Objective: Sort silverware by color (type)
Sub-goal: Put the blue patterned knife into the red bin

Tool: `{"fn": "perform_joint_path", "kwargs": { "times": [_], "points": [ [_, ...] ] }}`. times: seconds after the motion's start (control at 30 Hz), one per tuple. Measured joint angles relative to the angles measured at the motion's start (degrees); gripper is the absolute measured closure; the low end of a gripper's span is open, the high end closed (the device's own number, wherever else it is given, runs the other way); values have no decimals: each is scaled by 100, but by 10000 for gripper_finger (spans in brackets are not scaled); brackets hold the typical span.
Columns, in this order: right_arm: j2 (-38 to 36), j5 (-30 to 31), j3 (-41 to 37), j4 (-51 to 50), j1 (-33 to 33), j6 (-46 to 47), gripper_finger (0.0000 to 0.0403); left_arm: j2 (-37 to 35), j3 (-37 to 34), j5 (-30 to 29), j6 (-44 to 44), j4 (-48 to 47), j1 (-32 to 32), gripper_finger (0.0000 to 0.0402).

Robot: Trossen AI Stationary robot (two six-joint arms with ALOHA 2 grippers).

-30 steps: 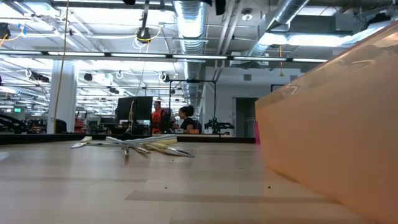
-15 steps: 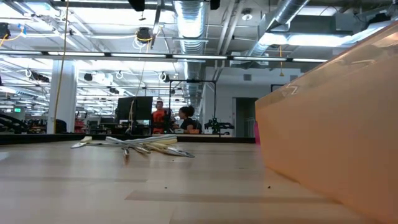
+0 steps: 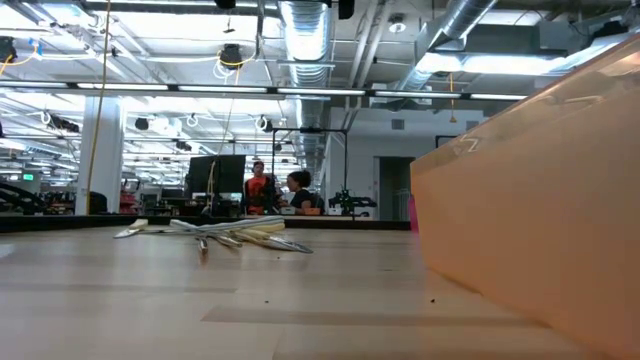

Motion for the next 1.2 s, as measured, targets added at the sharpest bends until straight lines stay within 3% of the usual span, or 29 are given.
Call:
{"fn": "perform_joint_path", "kwargs": {
  "times": [0.5,0.7,0.97,1.2],
  "points": [
    [0,0,0,-194,0,77,158,437,0,167,-1,459,-2,384],
    [2,13,0,-458,-45,157,221,425,0,176,1,457,-2,384],
    [2,141,2,-514,-61,76,376,425,0,102,-27,427,2,384],
    [2,281,4,-564,-46,173,378,425,0,68,-226,362,2,384]
  ]
}}
